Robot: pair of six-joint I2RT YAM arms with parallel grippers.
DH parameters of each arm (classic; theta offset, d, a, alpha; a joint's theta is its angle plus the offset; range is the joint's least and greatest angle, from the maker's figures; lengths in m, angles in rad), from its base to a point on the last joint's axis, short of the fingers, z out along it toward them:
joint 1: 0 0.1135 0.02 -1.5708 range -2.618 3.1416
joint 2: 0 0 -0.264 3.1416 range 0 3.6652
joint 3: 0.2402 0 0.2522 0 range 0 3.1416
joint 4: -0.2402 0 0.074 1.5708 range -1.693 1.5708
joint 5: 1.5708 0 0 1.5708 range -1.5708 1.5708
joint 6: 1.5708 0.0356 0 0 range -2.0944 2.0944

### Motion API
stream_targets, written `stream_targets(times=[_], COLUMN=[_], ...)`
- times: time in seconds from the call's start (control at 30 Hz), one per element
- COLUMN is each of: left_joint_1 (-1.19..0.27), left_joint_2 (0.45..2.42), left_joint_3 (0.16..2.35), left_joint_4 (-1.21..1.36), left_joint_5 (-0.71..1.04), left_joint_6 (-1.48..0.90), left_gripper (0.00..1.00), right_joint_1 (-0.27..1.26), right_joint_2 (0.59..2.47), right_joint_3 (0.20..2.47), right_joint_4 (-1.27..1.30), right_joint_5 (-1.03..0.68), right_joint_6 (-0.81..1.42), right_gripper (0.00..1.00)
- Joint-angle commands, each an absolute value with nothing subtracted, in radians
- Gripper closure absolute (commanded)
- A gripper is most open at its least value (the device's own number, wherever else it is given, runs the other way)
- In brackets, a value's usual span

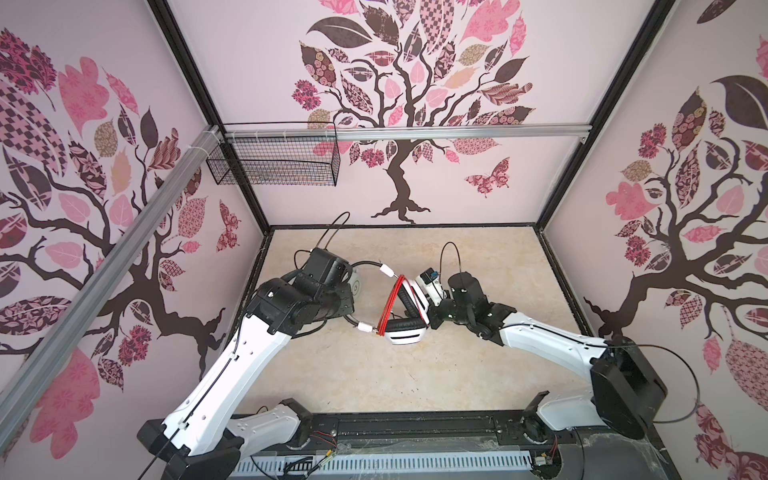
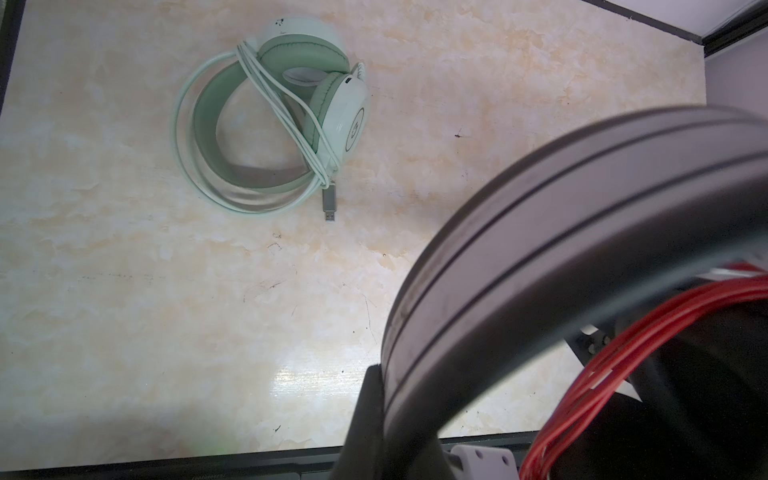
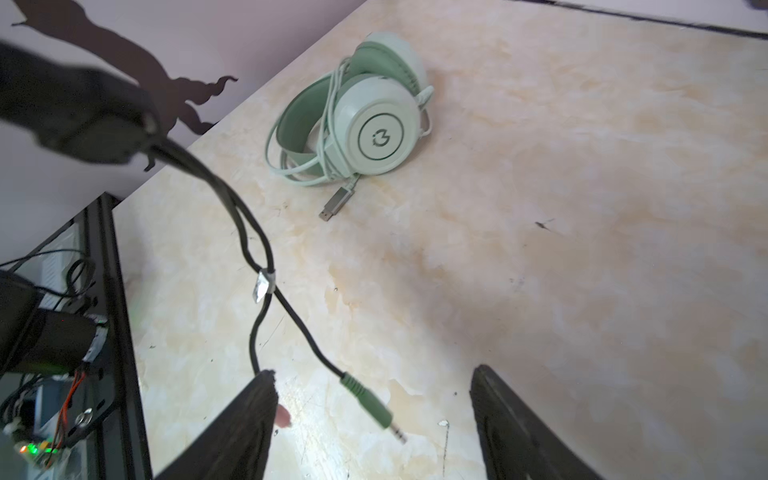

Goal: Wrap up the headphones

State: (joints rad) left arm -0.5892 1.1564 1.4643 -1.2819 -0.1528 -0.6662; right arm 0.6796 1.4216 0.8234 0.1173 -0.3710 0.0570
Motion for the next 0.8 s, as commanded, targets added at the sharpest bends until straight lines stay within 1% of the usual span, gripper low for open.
stream_targets(times=[0.0, 0.1, 0.2, 0.27, 0.3, 0.4, 0.43, 0.67, 0.7, 0.77], left_joint_1=[-0.591, -0.591, -0.591, -0.591, -0.591, -0.591, -0.591, -0.591, -0.591, -0.591], left_joint_2=[1.137, 1.134, 1.134, 1.133, 1.132, 1.134, 1.134, 1.129, 1.128, 1.126], left_joint_3=[1.52, 1.516, 1.512, 1.513, 1.513, 1.513, 1.513, 1.512, 1.513, 1.512], left_joint_4=[-1.233, -1.233, -1.232, -1.232, -1.233, -1.233, -1.232, -1.233, -1.233, -1.232], left_joint_5=[-0.13, -0.131, -0.132, -0.133, -0.131, -0.13, -0.13, -0.131, -0.13, -0.128], left_joint_6=[-0.69, -0.69, -0.689, -0.689, -0.688, -0.687, -0.687, -0.685, -0.686, -0.686], left_gripper=[1.0, 1.0, 1.0, 1.0, 1.0, 1.0, 1.0, 1.0, 1.0, 1.0], right_joint_1=[0.704, 0.717, 0.717, 0.718, 0.718, 0.718, 0.717, 0.718, 0.718, 0.717], right_joint_2=[1.477, 1.518, 1.554, 1.57, 1.575, 1.586, 1.586, 1.583, 1.583, 1.585], right_joint_3=[0.828, 0.827, 0.838, 0.853, 0.86, 0.873, 0.875, 0.865, 0.865, 0.866], right_joint_4=[0.147, 0.203, 0.233, 0.233, 0.233, 0.23, 0.231, 0.237, 0.238, 0.237], right_joint_5=[-0.571, -0.645, -0.642, -0.634, -0.633, -0.616, -0.611, -0.598, -0.592, -0.585], right_joint_6=[0.02, 0.039, 0.052, 0.055, 0.058, 0.07, 0.073, 0.081, 0.081, 0.08], right_gripper=[0.21, 0.21, 0.21, 0.24, 0.27, 0.51, 0.54, 0.55, 0.53, 0.46])
